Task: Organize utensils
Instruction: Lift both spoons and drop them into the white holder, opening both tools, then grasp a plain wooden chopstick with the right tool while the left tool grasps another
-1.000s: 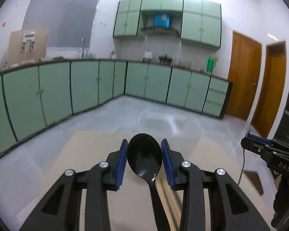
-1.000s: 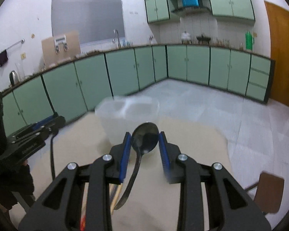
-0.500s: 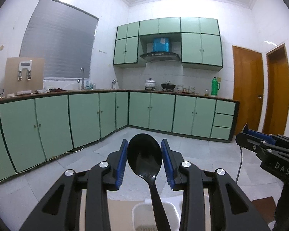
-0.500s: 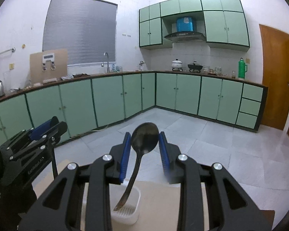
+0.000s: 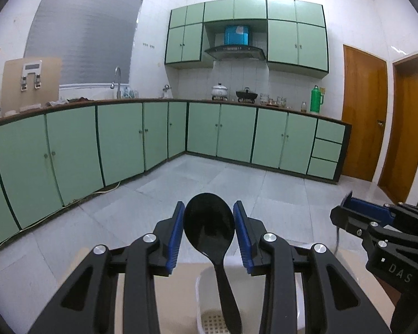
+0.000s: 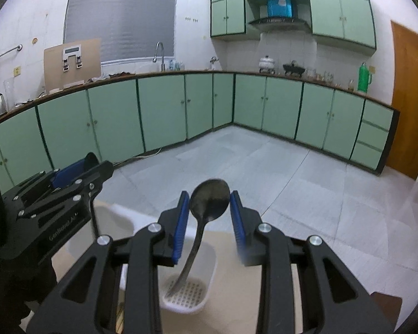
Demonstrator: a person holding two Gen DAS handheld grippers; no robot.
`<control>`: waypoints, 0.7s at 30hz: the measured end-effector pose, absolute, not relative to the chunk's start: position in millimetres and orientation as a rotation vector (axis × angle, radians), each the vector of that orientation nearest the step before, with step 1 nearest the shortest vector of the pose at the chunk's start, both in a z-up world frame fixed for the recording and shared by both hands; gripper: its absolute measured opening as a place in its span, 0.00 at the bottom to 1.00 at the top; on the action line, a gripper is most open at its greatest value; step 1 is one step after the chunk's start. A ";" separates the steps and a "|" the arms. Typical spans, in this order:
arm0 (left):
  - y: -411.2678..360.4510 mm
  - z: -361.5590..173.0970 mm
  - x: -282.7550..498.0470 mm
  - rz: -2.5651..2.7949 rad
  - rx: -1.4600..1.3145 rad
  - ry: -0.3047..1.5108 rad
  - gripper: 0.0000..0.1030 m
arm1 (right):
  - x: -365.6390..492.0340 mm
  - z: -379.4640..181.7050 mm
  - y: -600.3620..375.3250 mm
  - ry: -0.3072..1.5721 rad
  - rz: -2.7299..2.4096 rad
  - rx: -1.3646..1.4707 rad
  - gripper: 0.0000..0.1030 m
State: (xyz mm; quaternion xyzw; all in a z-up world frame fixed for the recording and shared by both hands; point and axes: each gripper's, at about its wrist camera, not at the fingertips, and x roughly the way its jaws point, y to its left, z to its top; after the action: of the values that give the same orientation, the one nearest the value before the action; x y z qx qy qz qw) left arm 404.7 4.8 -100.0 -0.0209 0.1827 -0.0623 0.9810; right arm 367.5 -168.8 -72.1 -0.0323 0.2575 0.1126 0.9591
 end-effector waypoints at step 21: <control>39.6 -165.4 228.5 -0.118 -0.044 0.719 0.78 | 177.8 -133.3 -185.7 0.773 0.251 0.015 0.86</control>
State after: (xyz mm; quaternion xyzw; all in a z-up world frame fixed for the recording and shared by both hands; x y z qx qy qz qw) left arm 228.5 39.6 -165.4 -0.0217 0.3515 -0.0579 0.9342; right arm 177.8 -185.7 -133.3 0.0075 0.3757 0.1223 0.9186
